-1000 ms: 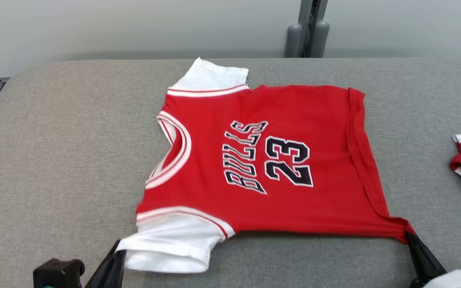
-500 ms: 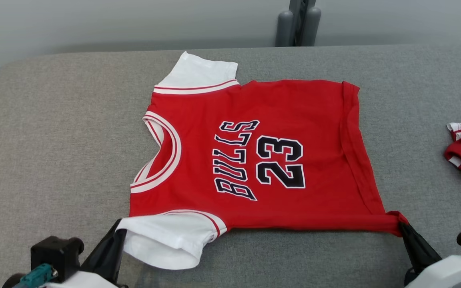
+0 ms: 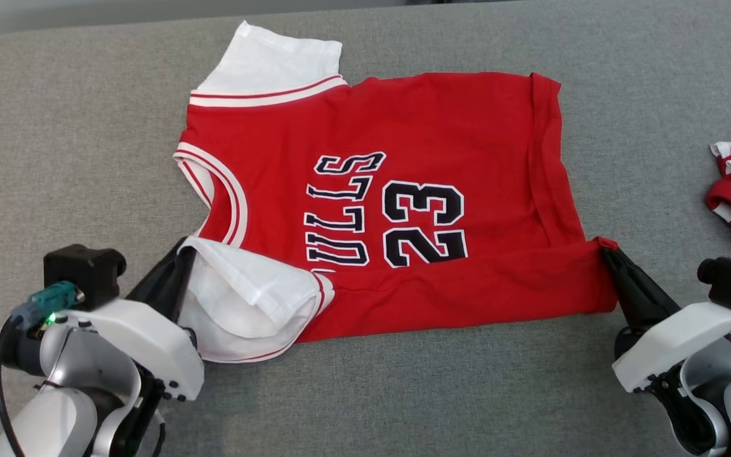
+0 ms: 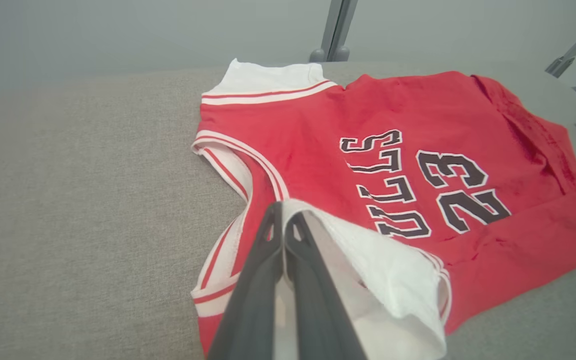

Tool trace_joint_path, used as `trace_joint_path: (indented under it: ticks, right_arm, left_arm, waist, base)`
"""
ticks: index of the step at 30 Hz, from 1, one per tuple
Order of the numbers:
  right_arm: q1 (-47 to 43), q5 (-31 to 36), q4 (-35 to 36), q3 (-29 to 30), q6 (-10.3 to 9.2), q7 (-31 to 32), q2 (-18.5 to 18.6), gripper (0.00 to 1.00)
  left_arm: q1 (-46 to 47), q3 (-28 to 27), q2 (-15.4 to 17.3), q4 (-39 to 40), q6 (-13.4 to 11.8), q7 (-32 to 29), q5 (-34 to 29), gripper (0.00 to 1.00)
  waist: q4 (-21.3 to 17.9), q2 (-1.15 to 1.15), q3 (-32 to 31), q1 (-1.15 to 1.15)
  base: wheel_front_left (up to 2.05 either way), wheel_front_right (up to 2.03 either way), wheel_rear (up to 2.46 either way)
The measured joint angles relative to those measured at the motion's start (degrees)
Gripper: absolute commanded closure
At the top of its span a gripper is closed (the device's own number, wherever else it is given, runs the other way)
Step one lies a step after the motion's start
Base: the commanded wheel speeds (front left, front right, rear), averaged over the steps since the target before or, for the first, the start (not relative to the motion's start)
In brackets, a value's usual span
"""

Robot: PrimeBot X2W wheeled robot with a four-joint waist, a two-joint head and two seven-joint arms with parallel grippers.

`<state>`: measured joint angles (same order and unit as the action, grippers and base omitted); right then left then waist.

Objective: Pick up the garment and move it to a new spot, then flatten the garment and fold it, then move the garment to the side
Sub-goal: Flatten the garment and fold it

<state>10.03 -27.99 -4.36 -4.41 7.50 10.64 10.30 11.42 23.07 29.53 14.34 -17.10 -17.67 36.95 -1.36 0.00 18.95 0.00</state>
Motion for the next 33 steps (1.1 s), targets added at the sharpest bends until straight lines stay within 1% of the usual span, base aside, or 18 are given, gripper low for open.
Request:
trace_joint_path:
  ticks: [6,7,8,9,10,11,13,16,21,24,28,33]
  right_arm:
    - [3.05,-0.29,-4.15,-2.2,-0.01,-1.29,0.53,1.0]
    - [3.49,-0.43,-4.75,-2.52,-0.01,-1.9,0.59,1.0]
    - [3.49,-0.43,-4.75,-2.52,-0.01,-1.9,0.59,1.0]
    - [3.88,-0.51,-5.25,-3.03,0.0,-2.53,0.59,0.75]
    - [4.17,-0.56,-5.66,-3.48,0.0,-3.12,0.58,0.39]
    - [4.33,-0.59,-6.04,-3.76,0.0,-3.8,0.63,0.0]
    - [4.35,-1.11,-6.36,-3.93,0.0,-5.52,0.63,0.0]
    - [4.07,-1.13,-6.22,-3.68,0.0,-8.99,0.81,0.0]
    - [2.15,1.01,-4.35,-0.71,0.0,-15.33,0.54,0.0]
    - [1.32,3.56,-2.57,1.78,0.0,-18.42,-0.16,0.0]
    - [0.53,7.4,0.46,4.19,0.0,-21.15,-0.99,0.0]
    - [-1.54,12.29,3.81,6.19,0.0,-22.6,-1.86,0.0]
  left_arm:
    - [4.0,-0.04,-2.38,-7.84,2.64,1.91,1.88,1.0]
    - [4.47,-0.09,-2.83,-9.11,3.19,2.35,2.35,0.98]
    - [4.47,-0.09,-2.83,-9.11,3.19,2.35,2.35,0.78]
    - [4.72,-0.08,-3.27,-10.24,3.63,2.67,2.68,0.51]
    - [4.9,-0.01,-3.58,-11.34,4.12,3.18,2.9,0.0]
    - [5.03,-0.4,-4.1,-12.17,4.37,4.26,3.27,0.0]
    - [5.46,-0.91,-5.2,-13.51,4.52,6.39,3.7,0.0]
    - [5.46,-2.63,-6.34,-14.6,4.15,11.6,3.19,0.0]
    - [4.28,-4.98,-8.04,-14.58,2.55,21.29,0.73,0.0]
    - [3.04,-5.86,-8.95,-13.83,1.42,25.64,-0.48,0.0]
    - [1.33,-6.43,-9.04,-12.8,0.23,29.6,-2.87,0.0]
    - [-1.09,-6.55,-8.84,-10.43,-0.69,31.9,-7.28,0.0]
  waist:
    - [-0.32,0.0,2.51,0.0]
    - [-0.33,0.0,2.86,0.0]
    - [-0.33,0.0,2.86,0.0]
    - [-0.34,0.0,3.13,0.0]
    - [-0.38,0.0,3.33,0.0]
    - [-0.43,0.0,3.49,0.0]
    - [-0.45,0.0,3.55,0.0]
    - [-0.5,0.0,3.22,0.0]
    - [-0.73,0.0,1.76,0.0]
    - [-0.87,0.0,0.67,0.0]
    - [-0.92,0.0,-1.02,0.0]
    - [-0.58,0.0,-3.44,0.0]
  base:
    - [0.0,0.0,0.0]
    - [0.0,0.0,0.0]
    - [0.0,0.0,0.0]
    - [0.0,0.0,0.0]
    - [0.0,0.0,0.0]
    - [0.0,0.0,0.0]
    - [0.0,0.0,0.0]
    - [0.0,0.0,0.0]
    - [0.0,0.0,0.0]
    - [0.0,0.0,0.0]
    - [0.0,0.0,0.0]
    - [0.0,0.0,0.0]
